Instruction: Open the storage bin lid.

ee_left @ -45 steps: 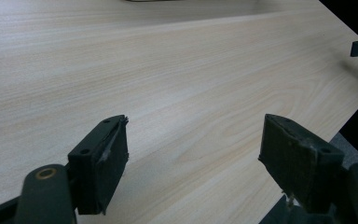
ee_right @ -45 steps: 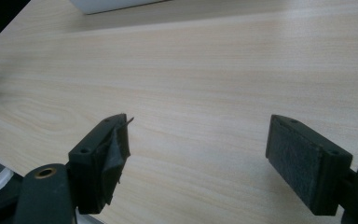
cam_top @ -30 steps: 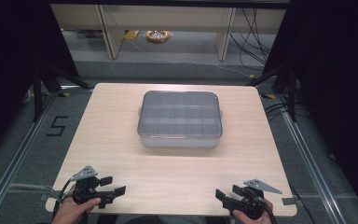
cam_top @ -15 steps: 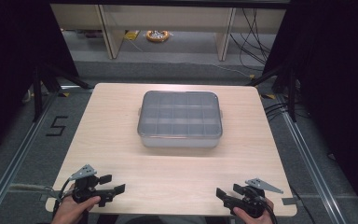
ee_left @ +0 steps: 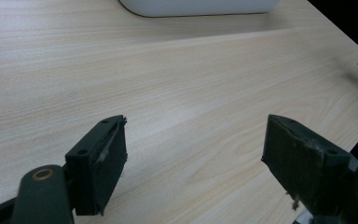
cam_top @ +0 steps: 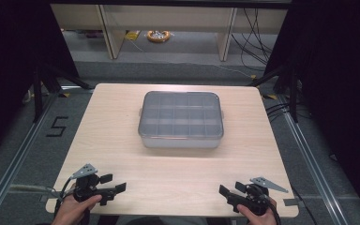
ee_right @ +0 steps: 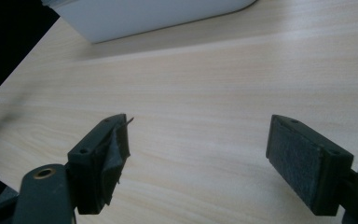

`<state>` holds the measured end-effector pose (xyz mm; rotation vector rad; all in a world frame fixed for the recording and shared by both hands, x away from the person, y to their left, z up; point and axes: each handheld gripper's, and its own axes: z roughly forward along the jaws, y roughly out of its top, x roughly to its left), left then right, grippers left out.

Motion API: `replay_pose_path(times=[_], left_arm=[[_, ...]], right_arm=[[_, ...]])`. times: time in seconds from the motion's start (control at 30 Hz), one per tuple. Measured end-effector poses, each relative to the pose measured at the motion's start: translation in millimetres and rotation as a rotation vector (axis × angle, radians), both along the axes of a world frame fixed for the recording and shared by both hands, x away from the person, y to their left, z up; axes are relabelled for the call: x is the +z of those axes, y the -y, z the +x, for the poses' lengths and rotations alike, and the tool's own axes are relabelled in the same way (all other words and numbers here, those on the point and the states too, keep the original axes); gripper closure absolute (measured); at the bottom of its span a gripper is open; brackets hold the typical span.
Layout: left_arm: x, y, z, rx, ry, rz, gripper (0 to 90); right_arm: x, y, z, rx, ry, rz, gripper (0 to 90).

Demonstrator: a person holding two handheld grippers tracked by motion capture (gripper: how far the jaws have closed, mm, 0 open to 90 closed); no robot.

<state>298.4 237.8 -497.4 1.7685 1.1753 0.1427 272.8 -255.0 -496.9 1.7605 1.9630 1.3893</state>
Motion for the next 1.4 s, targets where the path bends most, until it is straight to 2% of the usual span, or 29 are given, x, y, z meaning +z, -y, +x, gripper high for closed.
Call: replay_pose_path(times=[0.03,0.1,0.13,0.17,0.2,0.23,0.27,0.3,0.33,0.37,0.43,0.47,0.5,0.6,0.63,0.67,0.7,0.73,0.77,0.8,0.9,0.93,0.97,1.03,1.17,1.23,1.27,1.3,1.4], left_arm=[[0.9,-0.3,0.3,-0.004,-0.007,0.008,21.0],[1.3,-0.2,0.6,-0.004,-0.008,0.009,21.0],[1.6,0.5,1.7,0.002,-0.009,0.002,21.1],[1.3,0.7,2.3,0.008,-0.002,0.004,21.1],[1.0,0.3,3.3,0.008,-0.006,0.006,21.1],[0.7,0.2,3.8,0.012,-0.008,0.006,21.2],[-0.4,0.1,4.7,0.021,-0.013,0.002,21.3],[-1.0,0.2,5.4,0.024,-0.013,-0.001,21.3],[-1.2,-0.4,6.5,0.025,-0.023,-0.001,21.4],[-1.6,-0.4,7.7,0.024,-0.019,-0.004,21.4],[-1.4,0.0,8.3,0.026,-0.019,-0.004,21.5],[-0.7,1.0,9.9,0.024,-0.017,-0.002,21.6],[-0.4,1.1,10.5,0.023,-0.017,-0.002,21.6],[0.2,0.9,12.9,0.025,-0.018,0.001,21.7],[0.2,0.9,12.9,0.025,-0.018,0.001,21.6],[0.8,1.1,15.5,0.024,-0.014,-0.007,21.7],[1.0,1.7,16.1,0.029,-0.014,-0.006,21.7],[1.3,2.2,17.7,0.024,-0.013,-0.002,21.7],[1.1,2.5,18.9,0.023,-0.007,0.002,21.7],[1.9,2.9,20.1,0.018,-0.019,0.0,21.7],[3.9,4.7,24.5,0.016,-0.019,-0.006,21.7],[4.9,5.3,26.3,0.018,-0.017,-0.008,21.7],[6.0,5.2,28.0,0.016,-0.017,-0.006,21.6],[9.2,6.3,33.3,0.016,-0.006,-0.003,21.6],[13.8,8.2,45.4,0.017,-0.001,-0.01,23.0],[15.4,9.0,51.0,0.023,-0.006,-0.024,23.2],[16.6,9.1,53.9,0.023,-0.007,-0.027,23.2],[17.6,10.0,56.1,0.037,0.0,-0.029,23.1],[20.5,9.1,63.0,0.045,0.004,-0.035,23.1]], right_arm=[[-2.0,1.5,2.7,0.011,0.027,-0.003,22.7],[-1.3,3.6,6.2,0.005,0.028,-0.001,24.0],[-2.1,4.0,9.1,0.001,0.034,0.023,24.0],[-1.3,3.4,9.4,-0.011,0.018,0.034,24.0],[-2.3,5.7,12.0,0.006,0.036,0.023,24.2],[-2.3,6.2,14.8,0.007,0.035,0.016,24.2],[-0.1,3.5,14.1,-0.019,-0.004,0.044,24.2],[-3.1,6.9,19.8,0.006,0.034,0.014,24.2],[-1.2,5.9,19.4,-0.003,-0.002,0.033,24.2],[-3.6,8.1,24.3,0.008,0.031,0.012,24.2],[-3.2,8.9,26.2,0.016,0.025,0.013,24.2],[-1.1,5.9,28.1,-0.003,-0.002,0.032,24.2],[-2.6,7.5,31.8,0.012,0.034,0.0,24.3],[-0.5,7.3,35.7,0.02,0.035,-0.003,24.5],[-0.4,5.4,36.1,-0.002,0.027,-0.002,24.5],[0.0,7.7,38.5,0.014,0.041,-0.006,24.5],[0.6,8.3,39.8,0.002,0.038,-0.023,24.5],[1.0,8.6,41.0,0.011,0.04,-0.004,24.5],[2.0,9.3,43.1,0.009,0.039,-0.005,24.4],[1.7,9.5,45.7,0.001,0.055,-0.016,24.4],[6.4,11.0,51.0,-0.002,0.048,-0.009,24.3],[8.1,9.9,52.6,-0.015,0.035,0.011,24.3],[8.6,13.0,56.2,0.004,0.047,0.004,24.3],[11.9,14.1,61.7,-0.002,0.038,0.03,24.7],[20.7,17.3,73.7,-0.023,0.054,0.015,26.8],[23.2,19.6,81.5,-0.015,0.091,-0.009,27.8],[26.3,17.9,83.8,-0.032,0.069,0.009,28.1],[26.8,20.3,89.1,-0.02,0.092,-0.009,28.7],[32.3,17.2,98.7,-0.025,0.089,0.013,30.1]])
